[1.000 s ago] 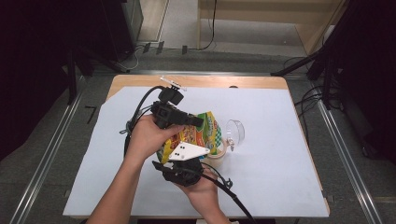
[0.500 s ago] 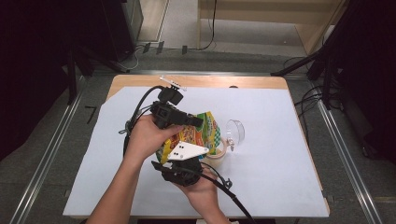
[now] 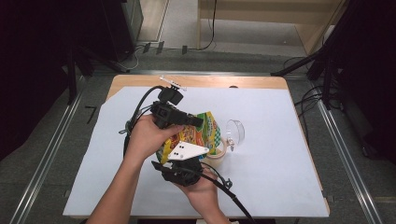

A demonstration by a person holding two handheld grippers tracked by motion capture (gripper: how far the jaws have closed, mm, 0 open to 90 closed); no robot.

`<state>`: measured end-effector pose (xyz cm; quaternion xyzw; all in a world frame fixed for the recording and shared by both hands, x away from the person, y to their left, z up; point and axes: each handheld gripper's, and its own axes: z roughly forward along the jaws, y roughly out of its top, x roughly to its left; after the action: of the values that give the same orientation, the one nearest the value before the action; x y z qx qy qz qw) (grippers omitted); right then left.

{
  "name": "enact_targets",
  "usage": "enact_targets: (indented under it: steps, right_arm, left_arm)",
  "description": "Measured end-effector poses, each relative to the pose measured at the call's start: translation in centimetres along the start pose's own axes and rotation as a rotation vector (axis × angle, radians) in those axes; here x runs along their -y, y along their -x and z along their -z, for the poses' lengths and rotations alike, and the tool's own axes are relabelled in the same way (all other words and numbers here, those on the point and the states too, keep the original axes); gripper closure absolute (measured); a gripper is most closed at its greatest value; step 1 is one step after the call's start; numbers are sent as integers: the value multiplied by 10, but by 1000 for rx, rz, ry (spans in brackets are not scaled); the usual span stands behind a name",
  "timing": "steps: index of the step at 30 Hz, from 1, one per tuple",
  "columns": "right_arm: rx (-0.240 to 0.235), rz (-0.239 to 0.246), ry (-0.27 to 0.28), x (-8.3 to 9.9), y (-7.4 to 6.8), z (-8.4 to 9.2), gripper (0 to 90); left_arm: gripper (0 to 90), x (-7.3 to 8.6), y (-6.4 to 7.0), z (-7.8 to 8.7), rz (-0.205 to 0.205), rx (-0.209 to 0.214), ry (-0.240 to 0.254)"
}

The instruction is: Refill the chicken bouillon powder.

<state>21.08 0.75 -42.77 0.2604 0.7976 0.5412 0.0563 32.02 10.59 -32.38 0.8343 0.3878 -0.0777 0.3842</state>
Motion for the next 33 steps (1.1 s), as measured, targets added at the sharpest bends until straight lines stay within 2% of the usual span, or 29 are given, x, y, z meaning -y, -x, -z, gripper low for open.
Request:
enact_targets:
  steps: [12,16,21,33]
  right_arm:
    - [-5,-3,10,0,0,1,704]
    - [-5,10,24,0,0,1,702]
    - [-17,-5,15,1,0,0,679]
    - [-20,-9,9,3,2,0,710]
  left_arm:
    - [779,0,2,2,-9,-9,11]
    - [778,1,2,6,-6,4,28]
    - [781,1,2,4,-11,0,20]
    - [804,0,4,2,-25,-14,11]
